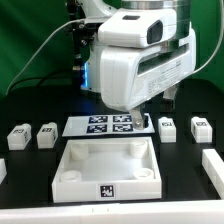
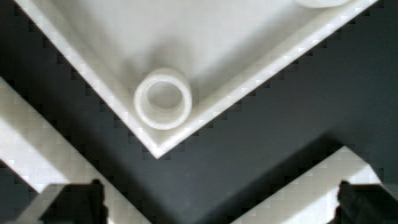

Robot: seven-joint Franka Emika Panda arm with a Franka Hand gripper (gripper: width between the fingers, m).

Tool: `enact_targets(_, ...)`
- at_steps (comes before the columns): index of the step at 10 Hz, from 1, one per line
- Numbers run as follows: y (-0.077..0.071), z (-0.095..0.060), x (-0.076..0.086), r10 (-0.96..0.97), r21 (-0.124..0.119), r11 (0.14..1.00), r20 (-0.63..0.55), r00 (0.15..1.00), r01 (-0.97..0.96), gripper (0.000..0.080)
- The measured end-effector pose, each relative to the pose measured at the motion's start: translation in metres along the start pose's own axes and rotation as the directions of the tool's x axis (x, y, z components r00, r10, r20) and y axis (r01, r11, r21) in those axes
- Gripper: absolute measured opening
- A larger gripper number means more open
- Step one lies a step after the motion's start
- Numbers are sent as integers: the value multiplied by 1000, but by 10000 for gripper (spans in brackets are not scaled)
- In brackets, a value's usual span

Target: Assemble one leg

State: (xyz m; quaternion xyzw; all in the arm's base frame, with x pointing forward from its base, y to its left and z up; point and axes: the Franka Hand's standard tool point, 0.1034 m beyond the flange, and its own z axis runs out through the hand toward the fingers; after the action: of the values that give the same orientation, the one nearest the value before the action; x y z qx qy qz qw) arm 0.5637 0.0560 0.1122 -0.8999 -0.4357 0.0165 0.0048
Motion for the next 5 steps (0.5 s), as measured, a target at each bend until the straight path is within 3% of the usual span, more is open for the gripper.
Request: enact_targets(5, -1, 1, -1, -47, 1, 999, 1, 999, 47, 650)
